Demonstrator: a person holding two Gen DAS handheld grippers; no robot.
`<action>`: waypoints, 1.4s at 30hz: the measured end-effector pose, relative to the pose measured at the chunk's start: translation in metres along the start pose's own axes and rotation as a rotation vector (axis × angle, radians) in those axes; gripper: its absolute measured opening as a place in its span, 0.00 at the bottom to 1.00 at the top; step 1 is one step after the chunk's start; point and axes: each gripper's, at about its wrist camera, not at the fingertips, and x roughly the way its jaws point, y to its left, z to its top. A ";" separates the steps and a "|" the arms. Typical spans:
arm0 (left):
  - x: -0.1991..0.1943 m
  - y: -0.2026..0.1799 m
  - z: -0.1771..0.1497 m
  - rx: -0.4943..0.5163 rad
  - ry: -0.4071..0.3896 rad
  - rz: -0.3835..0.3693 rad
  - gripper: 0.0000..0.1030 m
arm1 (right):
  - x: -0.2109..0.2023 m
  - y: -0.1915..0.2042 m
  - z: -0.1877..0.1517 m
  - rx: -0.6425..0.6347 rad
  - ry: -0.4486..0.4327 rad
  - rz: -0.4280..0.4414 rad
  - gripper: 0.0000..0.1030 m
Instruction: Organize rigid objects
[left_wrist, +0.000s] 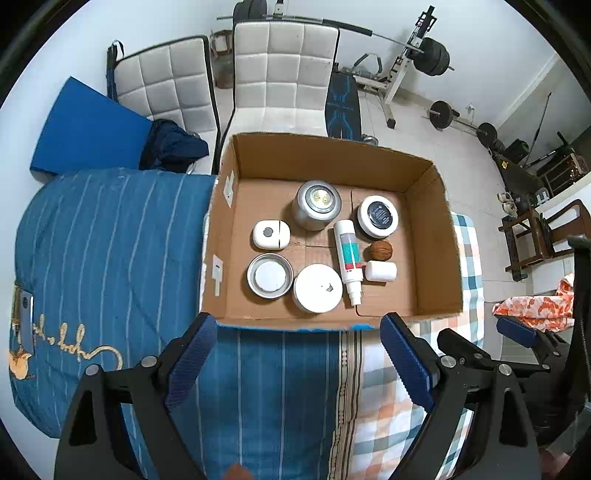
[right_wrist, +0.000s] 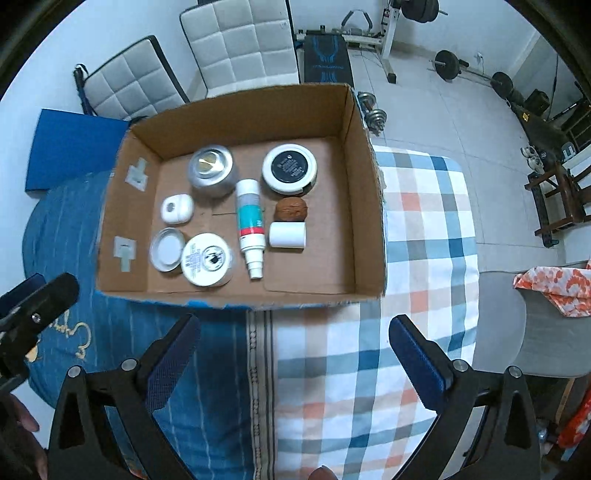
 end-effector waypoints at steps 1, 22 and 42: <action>-0.008 -0.001 -0.004 0.003 -0.010 0.003 0.88 | -0.009 0.001 -0.004 0.001 -0.008 0.005 1.00; -0.195 -0.017 -0.082 0.066 -0.266 0.034 1.00 | -0.212 -0.001 -0.113 0.018 -0.289 0.076 1.00; -0.248 -0.023 -0.107 0.102 -0.367 0.042 1.00 | -0.273 0.008 -0.154 -0.038 -0.369 0.067 1.00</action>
